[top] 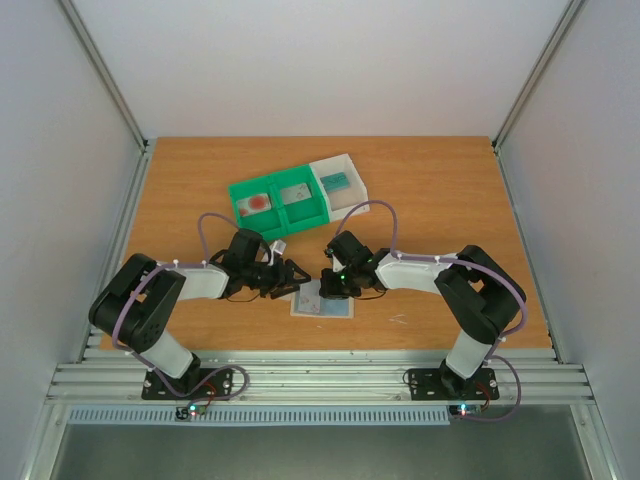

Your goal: Take the credit cards out of the card holder

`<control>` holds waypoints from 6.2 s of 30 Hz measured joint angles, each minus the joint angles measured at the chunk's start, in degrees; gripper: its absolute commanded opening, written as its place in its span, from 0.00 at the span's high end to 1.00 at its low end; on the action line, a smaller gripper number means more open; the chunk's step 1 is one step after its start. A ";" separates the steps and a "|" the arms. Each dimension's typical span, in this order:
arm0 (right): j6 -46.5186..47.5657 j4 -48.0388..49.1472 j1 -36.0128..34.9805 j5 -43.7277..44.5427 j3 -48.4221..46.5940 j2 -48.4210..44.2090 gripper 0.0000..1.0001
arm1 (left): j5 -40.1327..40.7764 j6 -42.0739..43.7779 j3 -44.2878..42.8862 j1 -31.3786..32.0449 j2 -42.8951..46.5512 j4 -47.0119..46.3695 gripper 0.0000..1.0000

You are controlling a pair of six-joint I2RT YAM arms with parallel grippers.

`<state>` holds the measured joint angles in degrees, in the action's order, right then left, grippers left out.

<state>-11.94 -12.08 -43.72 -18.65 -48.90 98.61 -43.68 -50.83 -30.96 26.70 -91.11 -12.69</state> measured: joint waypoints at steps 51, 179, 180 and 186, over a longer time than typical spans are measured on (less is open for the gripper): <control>0.92 -1.75 2.80 7.52 2.47 -7.50 0.72 | 4.46 1.55 -5.16 8.52 3.63 9.55 0.71; -0.76 -1.64 3.54 -2.84 0.87 -0.74 0.97 | -3.30 -3.13 0.26 0.09 -6.32 -12.76 0.43; -0.85 -1.64 3.54 -2.84 0.90 -0.74 0.98 | -3.23 -2.86 0.26 0.15 -6.32 -12.68 0.43; -1.18 -1.31 3.54 -2.86 1.07 -0.81 0.97 | -2.01 -2.08 0.26 0.98 -5.38 -11.37 0.42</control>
<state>-13.13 -13.39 -40.18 -21.52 -47.83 97.80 -45.69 -52.90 -30.70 27.68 -96.49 -24.05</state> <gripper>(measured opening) 0.026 0.576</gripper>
